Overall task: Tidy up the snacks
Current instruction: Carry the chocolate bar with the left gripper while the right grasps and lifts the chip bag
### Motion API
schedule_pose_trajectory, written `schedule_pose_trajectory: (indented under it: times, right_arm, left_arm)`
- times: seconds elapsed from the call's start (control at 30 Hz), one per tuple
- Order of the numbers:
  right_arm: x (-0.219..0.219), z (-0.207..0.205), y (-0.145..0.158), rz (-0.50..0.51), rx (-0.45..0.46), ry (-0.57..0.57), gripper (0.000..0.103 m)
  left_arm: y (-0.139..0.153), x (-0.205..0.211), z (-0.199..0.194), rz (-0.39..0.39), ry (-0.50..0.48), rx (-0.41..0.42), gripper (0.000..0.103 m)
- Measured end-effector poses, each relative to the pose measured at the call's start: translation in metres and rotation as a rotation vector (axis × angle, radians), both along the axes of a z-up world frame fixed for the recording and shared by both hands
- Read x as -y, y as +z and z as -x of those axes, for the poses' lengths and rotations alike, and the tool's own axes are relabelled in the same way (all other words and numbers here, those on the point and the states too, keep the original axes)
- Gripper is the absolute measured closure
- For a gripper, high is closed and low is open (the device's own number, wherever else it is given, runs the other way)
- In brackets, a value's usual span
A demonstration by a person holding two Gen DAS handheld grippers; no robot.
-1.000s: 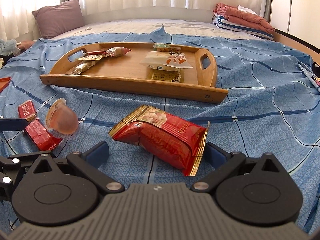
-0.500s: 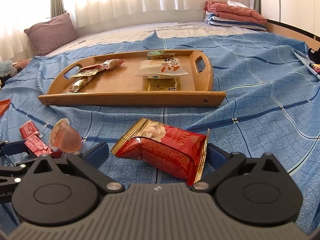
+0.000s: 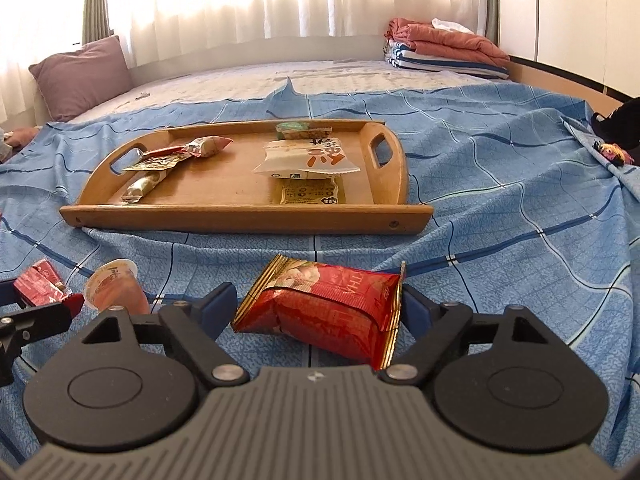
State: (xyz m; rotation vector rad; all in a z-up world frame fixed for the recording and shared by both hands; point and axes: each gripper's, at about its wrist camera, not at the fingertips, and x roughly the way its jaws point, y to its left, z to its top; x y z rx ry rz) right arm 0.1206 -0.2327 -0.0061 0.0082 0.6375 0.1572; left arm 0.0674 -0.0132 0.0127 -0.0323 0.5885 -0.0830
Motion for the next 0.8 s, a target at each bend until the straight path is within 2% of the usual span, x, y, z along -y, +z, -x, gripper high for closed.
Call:
schedule_pose_trajectory:
  times: [0.47,0.6,0.8]
  right_arm:
    - [0.004,-0.013,0.036,-0.002,0.071,0.0,0.019]
    - [0.004,-0.027,0.049,-0.014,0.079,0.008,0.019]
    - [0.002,-0.073,0.073,-0.015,0.057,0.037,0.019]
  left_arm:
    - [0.032,-0.026,-0.034,0.028,0.039,0.048,0.039]
    - [0.04,-0.036,-0.059,0.071,0.007,0.025,0.039]
    - [0.056,-0.047,-0.106,0.083,0.007,-0.004,0.039]
